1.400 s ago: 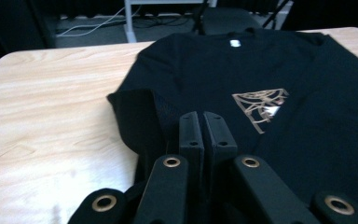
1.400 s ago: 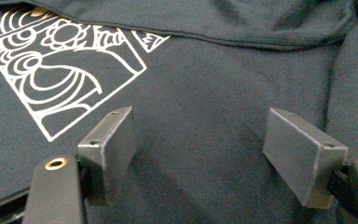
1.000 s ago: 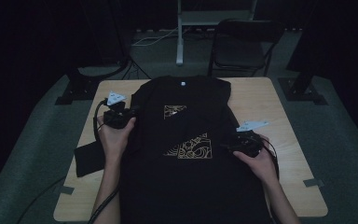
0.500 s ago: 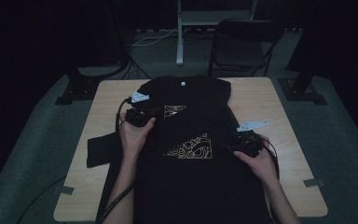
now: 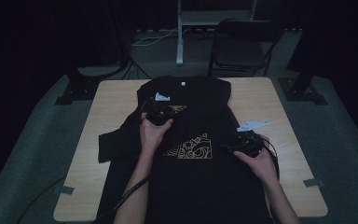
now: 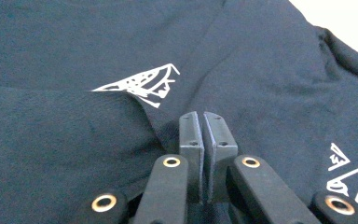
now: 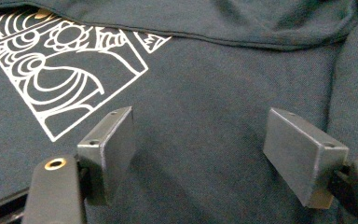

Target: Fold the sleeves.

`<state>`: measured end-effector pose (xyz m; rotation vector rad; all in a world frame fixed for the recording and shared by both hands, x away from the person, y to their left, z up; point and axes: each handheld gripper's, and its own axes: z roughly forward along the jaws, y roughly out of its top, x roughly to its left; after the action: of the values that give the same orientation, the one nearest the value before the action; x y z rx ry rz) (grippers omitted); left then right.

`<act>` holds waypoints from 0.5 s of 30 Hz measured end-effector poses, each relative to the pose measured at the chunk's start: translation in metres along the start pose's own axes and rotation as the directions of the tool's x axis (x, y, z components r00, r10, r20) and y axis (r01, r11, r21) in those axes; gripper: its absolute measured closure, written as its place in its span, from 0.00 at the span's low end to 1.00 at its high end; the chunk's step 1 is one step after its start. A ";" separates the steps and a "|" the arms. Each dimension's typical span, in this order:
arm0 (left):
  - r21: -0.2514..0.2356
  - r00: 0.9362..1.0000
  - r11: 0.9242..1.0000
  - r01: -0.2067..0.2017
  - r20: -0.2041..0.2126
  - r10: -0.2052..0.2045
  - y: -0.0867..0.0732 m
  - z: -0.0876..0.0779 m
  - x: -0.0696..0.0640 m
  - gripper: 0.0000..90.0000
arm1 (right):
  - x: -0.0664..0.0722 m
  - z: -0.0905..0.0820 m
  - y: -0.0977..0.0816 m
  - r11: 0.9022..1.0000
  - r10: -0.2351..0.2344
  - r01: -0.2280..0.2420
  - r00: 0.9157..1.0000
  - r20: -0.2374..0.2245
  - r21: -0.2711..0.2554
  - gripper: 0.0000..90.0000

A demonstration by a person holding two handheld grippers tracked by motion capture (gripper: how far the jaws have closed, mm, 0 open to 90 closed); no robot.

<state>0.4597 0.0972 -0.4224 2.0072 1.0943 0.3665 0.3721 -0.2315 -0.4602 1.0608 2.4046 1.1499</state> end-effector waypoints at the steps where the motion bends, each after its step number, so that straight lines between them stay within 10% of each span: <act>1: 0.005 1.000 1.000 0.007 0.002 -0.007 0.001 0.004 0.000 0.98 | 0.000 0.000 0.000 1.000 0.000 0.000 1.000 0.000 0.000 0.27; 15: 0.034 0.998 0.997 0.064 0.022 -0.065 -0.007 0.029 0.000 0.81 | 0.001 0.000 0.000 1.000 -0.003 0.003 1.000 0.006 0.002 0.27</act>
<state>0.4725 0.0848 -0.4460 1.9957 1.1546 0.2926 0.3711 -0.2308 -0.4602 1.0589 2.4029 1.1414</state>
